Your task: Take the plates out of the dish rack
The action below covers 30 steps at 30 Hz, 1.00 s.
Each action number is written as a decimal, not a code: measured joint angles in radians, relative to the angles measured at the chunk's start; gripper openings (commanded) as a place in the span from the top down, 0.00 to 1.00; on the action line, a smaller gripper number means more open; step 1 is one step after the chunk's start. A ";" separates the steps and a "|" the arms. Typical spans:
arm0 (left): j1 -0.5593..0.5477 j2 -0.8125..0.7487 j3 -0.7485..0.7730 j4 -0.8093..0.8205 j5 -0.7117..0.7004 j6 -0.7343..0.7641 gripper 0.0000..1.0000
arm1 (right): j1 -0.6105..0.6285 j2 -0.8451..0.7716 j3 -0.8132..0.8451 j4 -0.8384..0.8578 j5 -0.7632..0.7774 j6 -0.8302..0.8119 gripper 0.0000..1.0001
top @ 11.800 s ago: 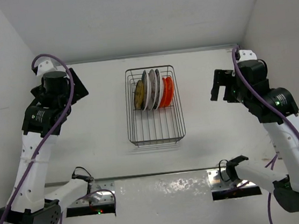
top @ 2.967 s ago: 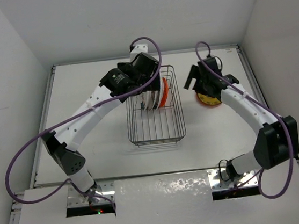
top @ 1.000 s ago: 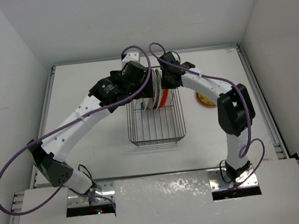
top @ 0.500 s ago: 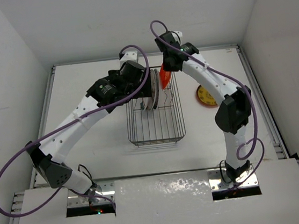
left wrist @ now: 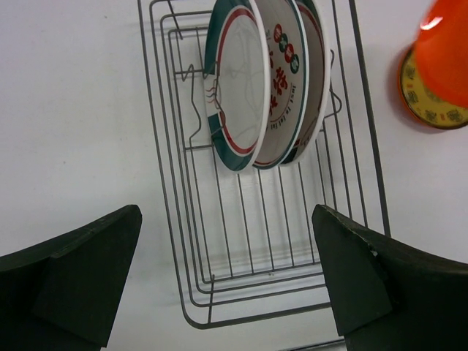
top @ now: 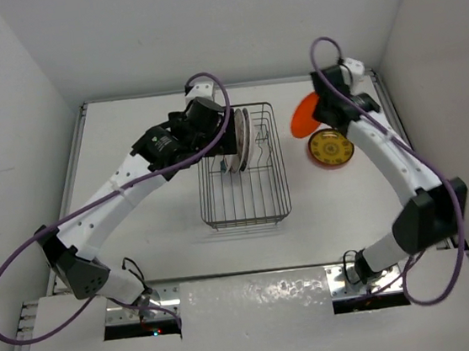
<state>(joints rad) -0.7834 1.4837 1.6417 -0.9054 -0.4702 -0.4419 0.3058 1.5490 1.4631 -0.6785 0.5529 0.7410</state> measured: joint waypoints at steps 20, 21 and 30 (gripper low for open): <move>0.000 -0.037 -0.074 0.048 0.135 0.067 0.00 | -0.291 -0.165 -0.826 0.739 0.010 0.266 0.86; 0.000 -0.038 -0.079 0.048 0.136 0.070 0.00 | -0.292 -0.151 -0.826 0.750 0.008 0.276 0.77; 0.000 -0.038 -0.085 0.039 0.122 0.074 0.00 | -0.298 -0.002 -0.762 0.736 -0.079 0.292 0.44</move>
<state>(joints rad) -0.7834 1.4460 1.5566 -0.8669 -0.3477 -0.3676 0.0078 1.5475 0.7010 0.0574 0.4736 1.0328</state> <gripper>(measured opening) 0.999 0.473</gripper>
